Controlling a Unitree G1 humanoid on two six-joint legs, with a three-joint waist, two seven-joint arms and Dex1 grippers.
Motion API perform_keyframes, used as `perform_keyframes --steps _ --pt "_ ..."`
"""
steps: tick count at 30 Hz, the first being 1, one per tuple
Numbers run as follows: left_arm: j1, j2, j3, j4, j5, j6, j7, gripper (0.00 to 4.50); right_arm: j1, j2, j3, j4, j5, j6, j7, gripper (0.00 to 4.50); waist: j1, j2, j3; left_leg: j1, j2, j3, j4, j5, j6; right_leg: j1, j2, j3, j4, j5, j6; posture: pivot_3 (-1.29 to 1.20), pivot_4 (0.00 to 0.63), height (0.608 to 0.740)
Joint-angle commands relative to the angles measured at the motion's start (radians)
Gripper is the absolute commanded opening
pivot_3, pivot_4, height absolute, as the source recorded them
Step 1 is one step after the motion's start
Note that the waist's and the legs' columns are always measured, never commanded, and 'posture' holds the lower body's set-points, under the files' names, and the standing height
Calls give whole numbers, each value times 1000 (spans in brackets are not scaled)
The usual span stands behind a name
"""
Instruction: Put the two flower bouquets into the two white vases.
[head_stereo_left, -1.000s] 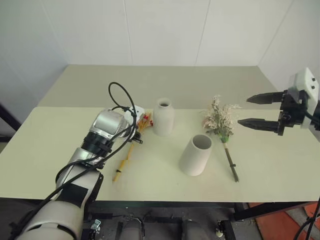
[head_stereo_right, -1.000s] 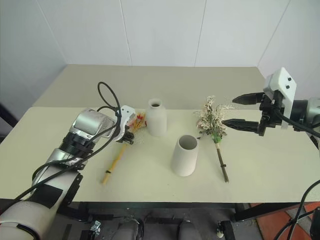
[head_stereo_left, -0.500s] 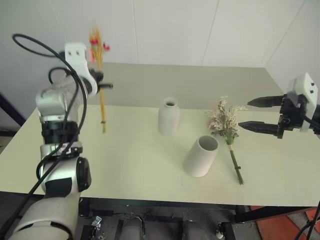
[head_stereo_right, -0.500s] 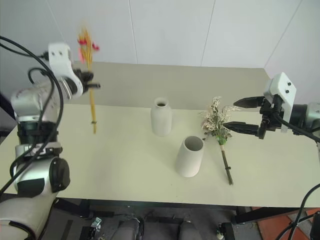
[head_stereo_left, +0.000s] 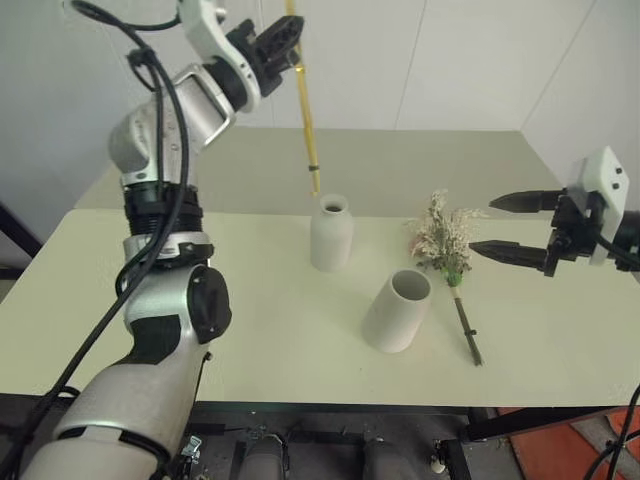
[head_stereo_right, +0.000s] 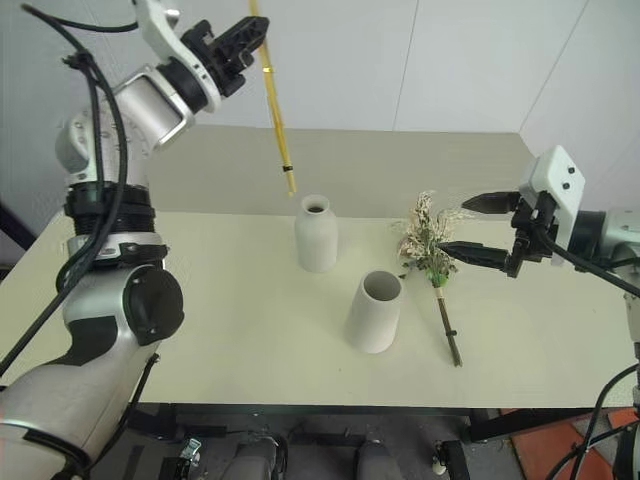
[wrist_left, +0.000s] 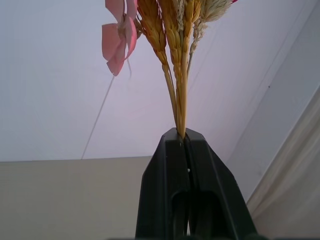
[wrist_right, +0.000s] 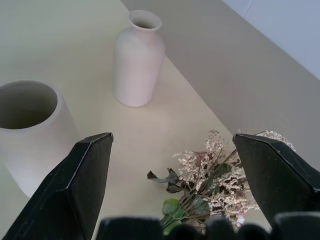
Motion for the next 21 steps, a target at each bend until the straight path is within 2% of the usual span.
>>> perform_keyframes --steps 1,8,21 --pt "-54 -4 -22 45 16 -97 -37 25 21 -17 -75 -57 31 11 -21 4500 0 0 0 0 0 0 0 0 0 0 0 0 0 0 1 0 150 740" --pt "-34 -43 -87 100 74 -259 -82 25 79 -20 -122 -110 51 40 -51 4500 3 0 0 0 0 0 0 0 0 0 0 0 0 -1 2 0 150 740" --pt "105 -126 -184 43 156 -450 -92 25 121 -22 -149 -158 81 61 -80 4500 3 0 0 0 0 0 0 0 0 0 0 1 0 0 0 0 150 740"
